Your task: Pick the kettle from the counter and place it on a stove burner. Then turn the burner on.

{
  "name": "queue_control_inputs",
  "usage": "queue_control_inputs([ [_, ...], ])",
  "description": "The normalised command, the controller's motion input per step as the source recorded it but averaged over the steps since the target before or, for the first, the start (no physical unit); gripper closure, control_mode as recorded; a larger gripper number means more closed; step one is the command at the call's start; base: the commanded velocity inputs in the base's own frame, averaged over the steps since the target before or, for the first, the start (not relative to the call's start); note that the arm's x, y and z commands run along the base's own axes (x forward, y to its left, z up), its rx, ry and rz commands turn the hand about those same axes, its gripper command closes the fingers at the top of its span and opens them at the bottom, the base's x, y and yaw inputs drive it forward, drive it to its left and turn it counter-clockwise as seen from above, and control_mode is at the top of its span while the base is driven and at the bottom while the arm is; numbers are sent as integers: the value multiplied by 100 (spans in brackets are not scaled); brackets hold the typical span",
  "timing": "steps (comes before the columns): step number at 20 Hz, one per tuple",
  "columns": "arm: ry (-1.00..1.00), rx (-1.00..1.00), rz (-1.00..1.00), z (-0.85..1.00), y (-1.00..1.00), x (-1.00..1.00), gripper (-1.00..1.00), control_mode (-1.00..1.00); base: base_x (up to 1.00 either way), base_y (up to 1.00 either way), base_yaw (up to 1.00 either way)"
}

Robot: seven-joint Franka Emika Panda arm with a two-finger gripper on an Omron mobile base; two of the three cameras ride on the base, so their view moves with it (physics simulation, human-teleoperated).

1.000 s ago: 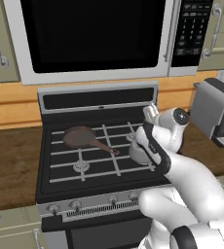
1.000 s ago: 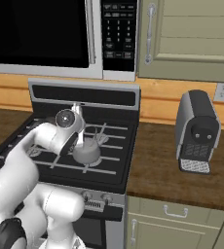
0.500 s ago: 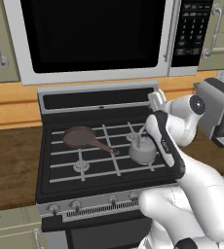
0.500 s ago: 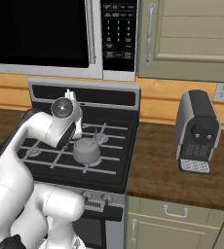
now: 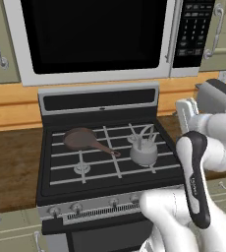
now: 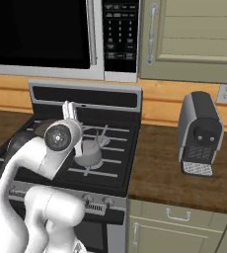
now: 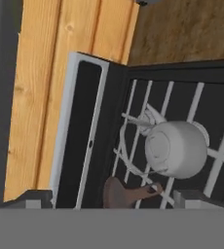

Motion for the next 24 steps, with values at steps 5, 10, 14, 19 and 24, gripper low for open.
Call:
queue_control_inputs([
  [5, -4, 13, -27, -15, -83, -100, -100, -100, 0, 0, 0],
  [10, 1, 17, -20, -96, -97, -100, -100, -100, 0, 0, 0],
  [14, 4, 34, -14, -100, -53, -100, -100, -100, 0, 0, 0],
  [19, 0, 50, -7, -96, -9, -64, -100, -100, 0, 0, 0],
  [24, -1, 70, 0, -76, 3, 0, -100, -100, 0, 0, 0],
])
